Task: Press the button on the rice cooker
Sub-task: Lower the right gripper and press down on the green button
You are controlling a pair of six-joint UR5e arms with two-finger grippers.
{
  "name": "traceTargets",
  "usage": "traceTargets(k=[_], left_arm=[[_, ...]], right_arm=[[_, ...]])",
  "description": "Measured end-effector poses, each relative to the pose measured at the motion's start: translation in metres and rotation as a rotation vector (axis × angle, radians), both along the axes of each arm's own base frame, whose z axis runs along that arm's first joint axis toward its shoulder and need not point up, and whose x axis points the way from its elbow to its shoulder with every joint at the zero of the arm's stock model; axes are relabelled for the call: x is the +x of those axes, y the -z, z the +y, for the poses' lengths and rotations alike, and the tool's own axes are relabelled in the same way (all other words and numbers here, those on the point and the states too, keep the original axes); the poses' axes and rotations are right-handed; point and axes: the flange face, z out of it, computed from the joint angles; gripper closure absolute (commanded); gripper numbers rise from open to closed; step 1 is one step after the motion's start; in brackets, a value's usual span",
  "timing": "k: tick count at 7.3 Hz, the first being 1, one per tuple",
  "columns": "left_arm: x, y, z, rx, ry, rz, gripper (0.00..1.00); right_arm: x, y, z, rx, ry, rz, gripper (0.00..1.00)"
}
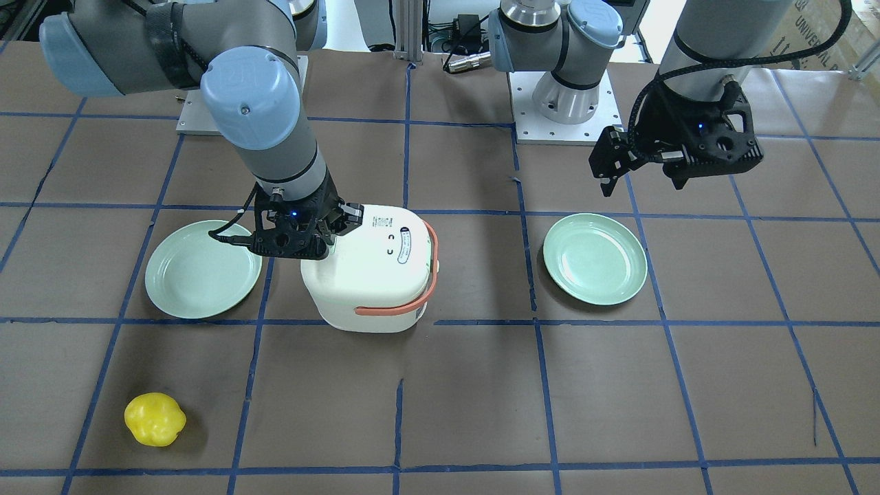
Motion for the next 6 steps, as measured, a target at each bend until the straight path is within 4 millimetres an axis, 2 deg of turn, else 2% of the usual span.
traceTargets(k=[3,6], left_arm=[[0.000,0.000,0.000,0.000,0.001,0.000,0.00],[0.000,0.000,0.000,0.000,0.000,0.000,0.00]], right_arm=[[0.000,0.005,-0.002,0.006,0.000,0.001,1.00],[0.000,-0.008,-0.004,-0.021,0.004,-0.001,0.99]])
